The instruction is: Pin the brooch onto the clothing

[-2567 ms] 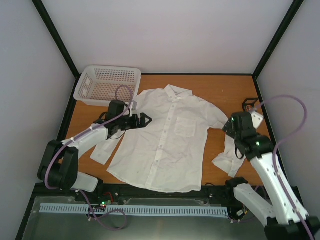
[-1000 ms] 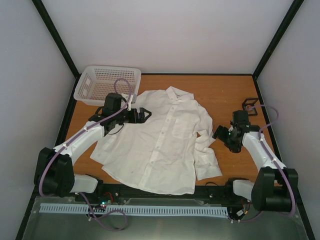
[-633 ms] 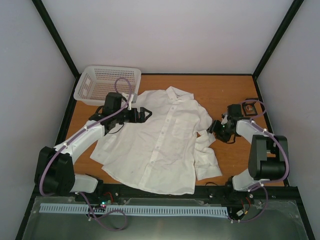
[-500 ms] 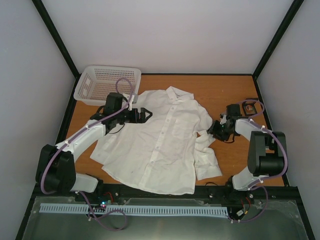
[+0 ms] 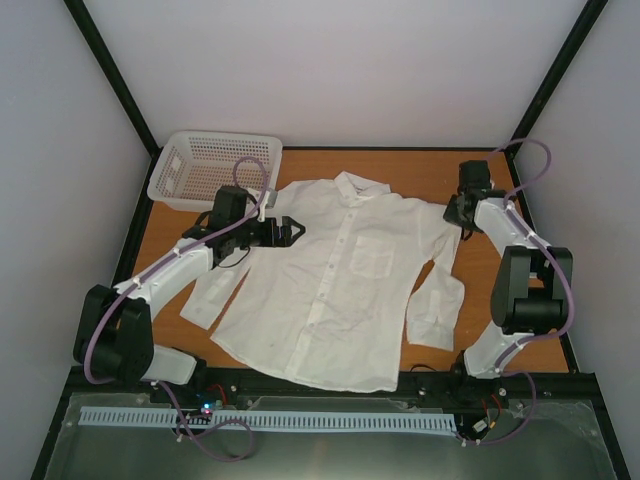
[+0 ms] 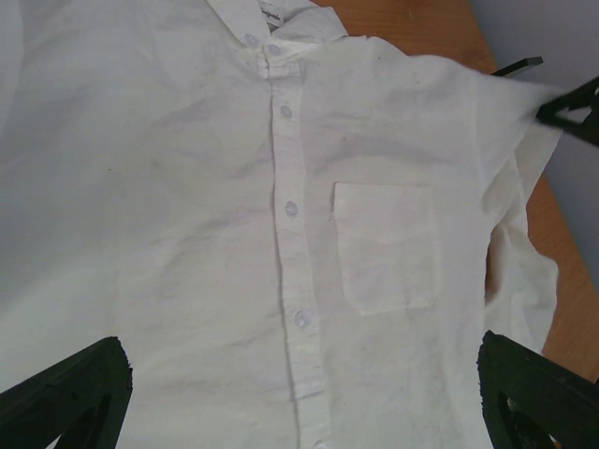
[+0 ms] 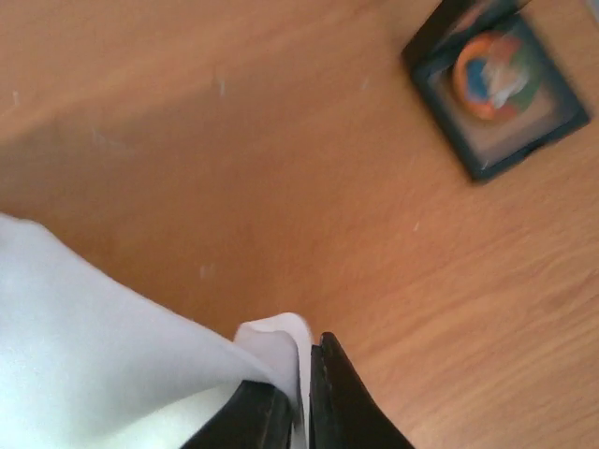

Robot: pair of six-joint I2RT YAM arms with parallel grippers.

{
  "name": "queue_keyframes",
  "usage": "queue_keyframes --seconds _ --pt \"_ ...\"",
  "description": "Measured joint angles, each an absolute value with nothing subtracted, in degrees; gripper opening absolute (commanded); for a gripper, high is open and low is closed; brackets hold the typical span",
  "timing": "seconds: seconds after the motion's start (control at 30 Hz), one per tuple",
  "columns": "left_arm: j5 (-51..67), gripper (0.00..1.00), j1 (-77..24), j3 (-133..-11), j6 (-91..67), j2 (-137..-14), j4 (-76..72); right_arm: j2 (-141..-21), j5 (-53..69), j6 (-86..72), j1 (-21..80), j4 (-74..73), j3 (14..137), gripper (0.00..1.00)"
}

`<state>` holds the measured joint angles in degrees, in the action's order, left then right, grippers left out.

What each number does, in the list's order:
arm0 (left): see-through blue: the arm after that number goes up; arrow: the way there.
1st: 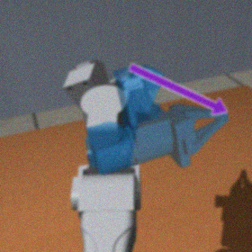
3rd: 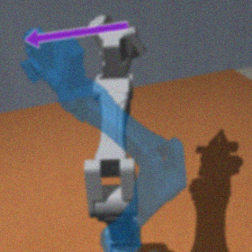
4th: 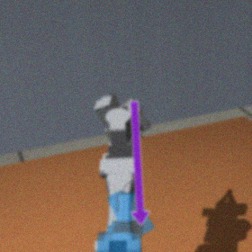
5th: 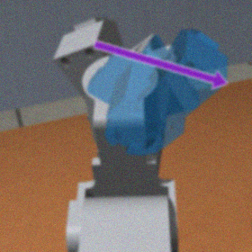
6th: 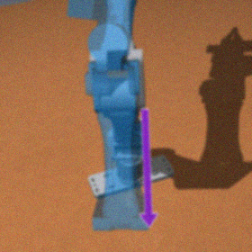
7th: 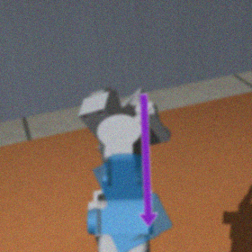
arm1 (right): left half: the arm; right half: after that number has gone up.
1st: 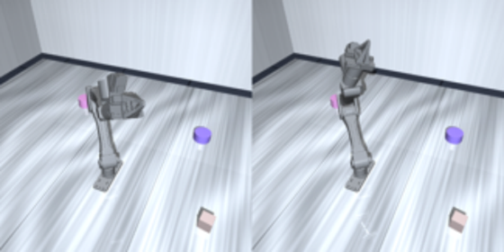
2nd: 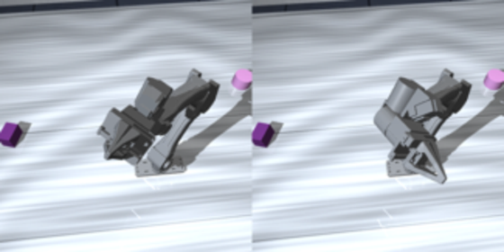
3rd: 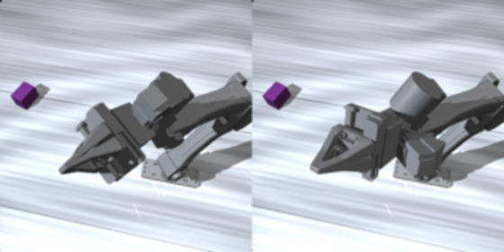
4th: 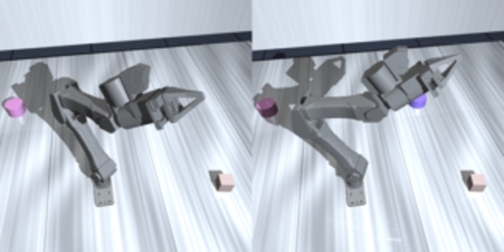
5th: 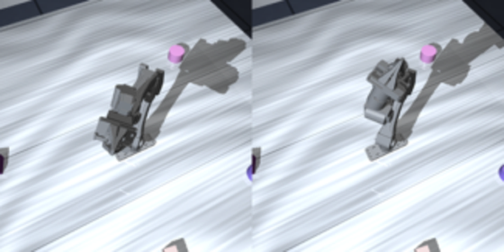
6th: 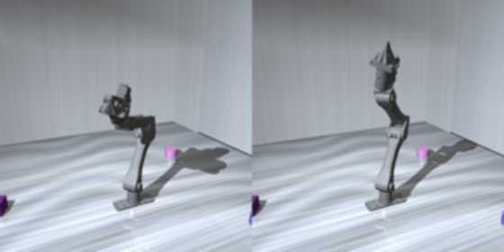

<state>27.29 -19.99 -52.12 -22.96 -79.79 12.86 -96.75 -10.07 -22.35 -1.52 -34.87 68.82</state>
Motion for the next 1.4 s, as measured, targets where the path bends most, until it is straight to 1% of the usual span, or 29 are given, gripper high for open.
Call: queue_keyframes --seconds 0.03,0.07,0.1,0.13,0.17,0.23,0.33,0.37,0.43,0.5,0.6,0.67,0.77,0.9,0.97,1.03,1.07,1.2,1.23,1.3,1.4 --pt "27.3 1.00 -20.0 -52.1 -23.0 -79.8 12.9 -97.0 -11.2 -21.6 -1.5 -34.1 69.8 0.22" --pt "27.3 1.00 -20.0 -52.1 -23.0 -79.8 12.9 -97.6 -12.7 -20.4 -1.5 -33.9 71.4 0.23" --pt "27.3 1.00 -20.0 -52.1 -23.0 -79.8 12.9 -98.6 -14.0 -19.3 -1.5 -34.2 73.3 0.27" --pt "27.3 1.00 -20.0 -52.1 -22.9 -79.8 12.9 -99.7 -15.2 -18.8 -1.5 -34.8 75.4 0.33" --pt "27.2 1.00 -20.0 -52.1 -22.9 -79.8 12.9 -100.7 -16.1 -18.5 -1.5 -35.1 77.0 0.45" --pt "27.1 1.00 -20.0 -52.1 -22.9 -79.7 12.9 -101.6 -17.8 -18.0 -1.5 -35.7 78.5 0.55" --pt "27.0 1.00 -20.0 -52.0 -22.9 -79.1 12.9 -100.1 -18.5 -18.5 -1.7 -39.6 77.5 0.72" --pt "27.1 1.00 -20.0 -52.0 -22.9 -78.9 12.9 -98.7 -17.8 -19.0 -1.9 -40.2 75.7 0.74" --pt "27.4 1.00 -20.0 -51.9 -22.9 -78.4 12.7 -94.7 -15.4 -20.1 -2.7 -40.6 70.1 0.75" --pt "28.0 1.00 -20.0 -51.7 -23.0 -78.0 12.2 -88.8 -10.9 -21.0 -5.4 -40.5 62.0 0.73" --pt "29.1 1.00 -20.0 -51.2 -23.0 -77.3 11.7 -82.2 -2.2 -23.0 -14.0 -40.2 51.0 0.71" --pt "29.7 1.00 -20.0 -50.9 -23.0 -76.8 11.5 -81.0 2.5 -24.4 -20.0 -40.0 46.3 0.70" --pt "30.5 1.00 -19.9 -50.2 -23.0 -75.8 11.2 -80.9 6.2 -25.5 -24.3 -40.1 42.8 0.70" --pt "31.5 1.00 -19.9 -49.5 -23.0 -74.6 10.2 -80.6 12.1 -24.8 -24.7 -39.1 41.2 0.70" --pt "31.8 1.00 -19.9 -49.5 -23.0 -74.3 9.8 -80.6 15.6 -24.2 -24.7 -38.1 40.6 0.68" --pt "32.0 1.00 -19.9 -49.4 -23.0 -74.1 9.5 -80.6 18.2 -23.7 -24.7 -37.3 40.0 0.55" --pt "32.1 1.00 -19.9 -49.4 -23.0 -74.1 9.4 -80.6 19.0 -23.5 -24.7 -37.0 39.8 0.47" --pt "32.4 1.00 -19.9 -49.4 -23.0 -74.0 9.0 -80.7 20.4 -23.2 -24.7 -35.9 39.7 0.06" --pt "32.4 1.00 -19.9 -49.4 -23.0 -74.0 9.0 -80.7 20.1 -23.4 -24.7 -35.9 39.7 0.03" --pt "32.4 1.00 -19.9 -49.4 -23.0 -74.0 9.0 -80.0 18.3 -23.8 -24.7 -36.4 39.7 0.03" --pt "32.4 1.00 -19.9 -49.4 -23.0 -73.9 9.0 -75.8 13.8 -24.6 -24.7 -39.1 40.5 0.03"
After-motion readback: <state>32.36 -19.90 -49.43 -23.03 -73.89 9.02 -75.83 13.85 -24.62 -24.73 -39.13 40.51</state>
